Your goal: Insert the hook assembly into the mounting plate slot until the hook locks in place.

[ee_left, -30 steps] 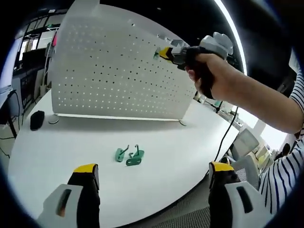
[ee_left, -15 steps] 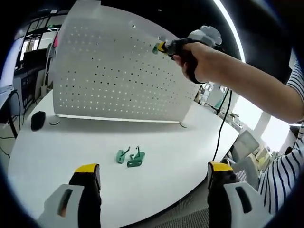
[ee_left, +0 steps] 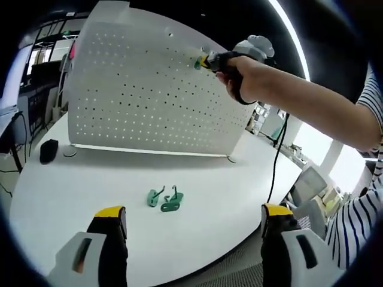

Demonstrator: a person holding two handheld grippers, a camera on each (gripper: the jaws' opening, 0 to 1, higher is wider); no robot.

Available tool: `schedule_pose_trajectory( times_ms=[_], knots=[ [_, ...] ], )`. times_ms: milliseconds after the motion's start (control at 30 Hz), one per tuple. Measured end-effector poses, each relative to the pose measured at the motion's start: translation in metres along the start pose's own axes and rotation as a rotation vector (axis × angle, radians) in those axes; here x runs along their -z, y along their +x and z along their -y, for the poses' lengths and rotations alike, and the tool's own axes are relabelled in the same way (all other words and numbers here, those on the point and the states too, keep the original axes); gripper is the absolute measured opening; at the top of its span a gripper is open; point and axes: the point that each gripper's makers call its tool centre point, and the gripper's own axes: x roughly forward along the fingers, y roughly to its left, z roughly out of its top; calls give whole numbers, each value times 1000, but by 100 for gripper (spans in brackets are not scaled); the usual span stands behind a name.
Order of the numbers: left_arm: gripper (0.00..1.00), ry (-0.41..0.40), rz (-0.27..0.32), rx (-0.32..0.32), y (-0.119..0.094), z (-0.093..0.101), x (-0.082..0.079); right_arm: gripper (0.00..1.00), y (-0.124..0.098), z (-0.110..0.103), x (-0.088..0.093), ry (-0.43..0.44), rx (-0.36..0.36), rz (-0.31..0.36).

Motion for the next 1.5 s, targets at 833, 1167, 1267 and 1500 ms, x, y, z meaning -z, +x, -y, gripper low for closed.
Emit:
schedule_pose_trajectory(
  times_ms=[833,1167,1267,1500],
  knots=[
    [96,-20,-3,-12,1,-4,0,0,6,4,6,7,34,-4],
    [96,-25,7,-25,-1,-6,-2,0,12,6,5,-22,41,-44],
    [96,-24,22,-25,-2,-6,-4,0,14,6,5,-8,48,-52],
    [96,-22,27,-28,-2,-6,-5,3,14,2,9,-19,40,-103]
  ],
)
